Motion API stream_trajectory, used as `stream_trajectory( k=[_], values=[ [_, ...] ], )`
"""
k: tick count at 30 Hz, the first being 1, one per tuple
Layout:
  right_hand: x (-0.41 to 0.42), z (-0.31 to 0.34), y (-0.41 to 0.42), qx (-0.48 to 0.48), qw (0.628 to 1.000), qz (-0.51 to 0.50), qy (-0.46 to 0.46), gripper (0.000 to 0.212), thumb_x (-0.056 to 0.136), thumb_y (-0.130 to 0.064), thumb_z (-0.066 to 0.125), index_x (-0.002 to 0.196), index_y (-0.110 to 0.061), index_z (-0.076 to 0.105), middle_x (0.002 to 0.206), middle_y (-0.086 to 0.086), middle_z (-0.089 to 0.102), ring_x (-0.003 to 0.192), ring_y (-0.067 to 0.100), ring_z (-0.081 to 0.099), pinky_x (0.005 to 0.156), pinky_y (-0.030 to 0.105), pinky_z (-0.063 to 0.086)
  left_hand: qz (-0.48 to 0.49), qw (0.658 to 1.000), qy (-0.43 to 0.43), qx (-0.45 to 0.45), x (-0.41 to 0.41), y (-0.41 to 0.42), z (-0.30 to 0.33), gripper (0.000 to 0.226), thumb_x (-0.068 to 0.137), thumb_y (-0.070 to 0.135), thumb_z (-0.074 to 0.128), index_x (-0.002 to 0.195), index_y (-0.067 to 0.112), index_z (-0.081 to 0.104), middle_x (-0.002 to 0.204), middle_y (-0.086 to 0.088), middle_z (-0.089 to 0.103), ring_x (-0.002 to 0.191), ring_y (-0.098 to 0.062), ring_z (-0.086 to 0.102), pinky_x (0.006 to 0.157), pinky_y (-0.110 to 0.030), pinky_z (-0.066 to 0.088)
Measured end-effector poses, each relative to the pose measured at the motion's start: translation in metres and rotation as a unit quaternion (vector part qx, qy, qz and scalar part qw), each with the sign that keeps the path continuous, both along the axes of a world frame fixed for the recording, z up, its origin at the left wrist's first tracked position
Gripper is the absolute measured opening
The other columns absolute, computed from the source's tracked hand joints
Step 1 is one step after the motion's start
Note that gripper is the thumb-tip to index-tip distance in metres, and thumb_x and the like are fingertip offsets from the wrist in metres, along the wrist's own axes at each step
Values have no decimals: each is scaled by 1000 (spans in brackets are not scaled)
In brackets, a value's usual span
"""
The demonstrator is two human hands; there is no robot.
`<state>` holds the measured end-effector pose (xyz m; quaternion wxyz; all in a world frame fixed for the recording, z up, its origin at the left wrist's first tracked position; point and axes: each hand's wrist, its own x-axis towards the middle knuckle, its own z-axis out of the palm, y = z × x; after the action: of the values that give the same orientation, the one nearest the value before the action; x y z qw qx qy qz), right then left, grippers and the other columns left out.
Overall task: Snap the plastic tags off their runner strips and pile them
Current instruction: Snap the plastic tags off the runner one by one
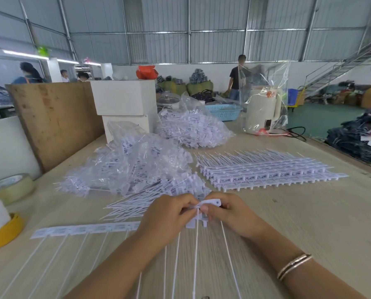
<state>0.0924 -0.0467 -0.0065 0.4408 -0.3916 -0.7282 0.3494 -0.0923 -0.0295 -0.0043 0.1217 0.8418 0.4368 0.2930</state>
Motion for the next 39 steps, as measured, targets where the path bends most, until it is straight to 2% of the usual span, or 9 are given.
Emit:
stream_trajectory(
  k=[9, 13, 18, 21, 24, 27, 30, 34, 39],
  values=[
    [-4, -2, 0, 29, 999, -19, 10, 31, 91, -9, 59, 72, -32, 66, 61, -8, 62, 61, 3, 56, 63, 15, 42, -23, 996, -83, -39, -1, -1, 0, 7, 88, 25, 64, 94, 23, 69, 83, 16, 71, 67, 5, 63, 60, -13, 45],
    [-3, 0, -1, 48, 998, -29, 3, 33, 90, -7, 59, 68, -31, 62, 60, -9, 60, 59, -1, 55, 61, 11, 40, -59, 981, -153, -106, 1, -4, 2, 10, 87, 26, 65, 78, 24, 68, 72, 11, 70, 65, -1, 66, 63, -16, 50],
    [-2, -2, 1, -9, 997, -17, 80, 22, 91, -8, 57, 73, -13, 69, 61, -2, 58, 57, 10, 49, 58, 18, 39, -74, 959, -225, -155, 1, -2, 4, 9, 87, 21, 65, 80, 16, 65, 74, 5, 72, 70, -9, 70, 58, -17, 52],
    [3, -2, 0, -47, 991, -16, 126, 17, 89, -17, 59, 83, -17, 74, 60, -4, 59, 56, 9, 48, 57, 16, 39, -76, 946, -276, -153, -4, 1, 7, 7, 86, 23, 65, 81, 18, 64, 76, 3, 73, 71, -16, 70, 60, -23, 54],
    [5, -5, 1, -62, 998, 34, 3, 13, 86, -22, 66, 75, -17, 72, 68, -5, 63, 64, 7, 55, 65, 16, 42, -34, 967, -215, -133, -6, 0, 4, 8, 83, 33, 68, 84, 34, 61, 76, 0, 71, 72, -24, 66, 65, -30, 48],
    [0, -13, 5, -51, 995, 22, -88, 22, 83, -22, 71, 76, -2, 66, 68, 8, 55, 62, 11, 48, 61, 22, 37, 12, 986, -134, -99, -7, 0, 0, 17, 80, 48, 66, 83, 36, 54, 65, 16, 63, 55, -2, 55, 56, -25, 41],
    [-2, -16, 11, 51, 988, -31, -146, 40, 79, -31, 66, 74, 8, 61, 69, 22, 53, 58, 18, 46, 58, 27, 37, 83, 996, 9, -40, -10, -1, 1, 35, 73, 70, 53, 84, 37, 50, 62, 17, 55, 54, 4, 49, 51, -22, 32],
    [9, -19, 19, 144, 953, -95, -248, 10, 80, -22, 73, 86, -14, 73, 79, 3, 66, 73, 12, 55, 71, 27, 44, 103, 989, 104, -14, -12, -1, 1, 49, 68, 81, 42, 74, 33, 48, 64, 14, 52, 58, 2, 47, 51, -22, 30],
    [8, -18, 19, 157, 943, -141, -256, 9, 85, -23, 68, 90, -18, 73, 80, -11, 60, 75, 0, 48, 74, 17, 37, 45, 991, 121, -41, -11, -1, -2, 34, 79, 64, 55, 71, 32, 45, 59, 10, 48, 52, -1, 43, 50, -25, 31]
  ],
)
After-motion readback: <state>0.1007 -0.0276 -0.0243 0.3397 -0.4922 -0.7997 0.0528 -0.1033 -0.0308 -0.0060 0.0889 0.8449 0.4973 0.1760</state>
